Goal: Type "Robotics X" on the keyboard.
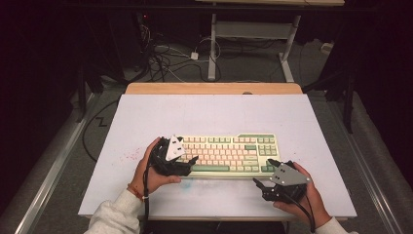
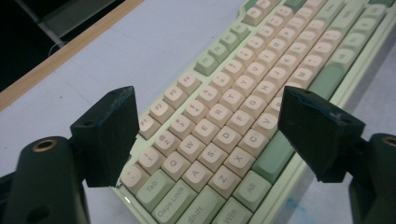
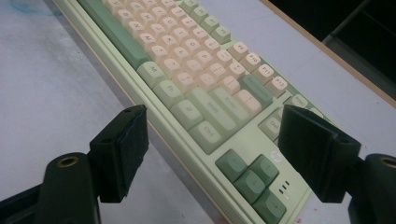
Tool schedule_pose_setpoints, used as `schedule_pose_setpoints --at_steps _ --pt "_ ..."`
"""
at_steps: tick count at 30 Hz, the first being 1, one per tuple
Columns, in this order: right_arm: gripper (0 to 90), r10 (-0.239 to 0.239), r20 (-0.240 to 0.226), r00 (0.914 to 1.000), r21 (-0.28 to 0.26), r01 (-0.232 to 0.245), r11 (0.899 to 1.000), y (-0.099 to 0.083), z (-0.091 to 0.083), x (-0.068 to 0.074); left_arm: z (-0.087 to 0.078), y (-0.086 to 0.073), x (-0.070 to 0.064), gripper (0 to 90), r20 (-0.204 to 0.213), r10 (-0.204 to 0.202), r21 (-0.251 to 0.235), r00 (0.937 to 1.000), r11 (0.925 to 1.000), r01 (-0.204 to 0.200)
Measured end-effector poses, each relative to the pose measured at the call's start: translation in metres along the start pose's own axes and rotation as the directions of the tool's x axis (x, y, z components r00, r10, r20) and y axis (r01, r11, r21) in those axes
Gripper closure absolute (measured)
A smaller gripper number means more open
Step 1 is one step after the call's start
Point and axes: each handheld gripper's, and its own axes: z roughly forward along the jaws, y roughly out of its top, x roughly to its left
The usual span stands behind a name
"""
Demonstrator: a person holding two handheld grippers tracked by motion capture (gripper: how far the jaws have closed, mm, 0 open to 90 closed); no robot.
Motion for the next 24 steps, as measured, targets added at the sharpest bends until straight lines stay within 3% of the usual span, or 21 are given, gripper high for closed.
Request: schedule_pose_setpoints --at_steps 17,20,24 --pt "24.6 -0.001 -0.005 1.0000 0.000 0.001 1.000 0.000 0.000 0.001 -0.009 -0.003 -0.014 34.1 0.045 0.026 0.009 0.9986 0.9996 -0.027" --pt "24.6 0.000 -0.006 1.0000 0.001 0.000 1.000 0.001 0.000 0.002 -0.010 -0.004 -0.016 40.3 0.055 0.030 0.015 0.9981 0.9994 -0.031" --pt "24.6 0.000 -0.005 1.0000 0.000 0.000 1.000 0.001 -0.001 0.002 -0.013 -0.005 -0.017 56.8 0.084 0.032 0.006 0.9960 0.9995 -0.033"
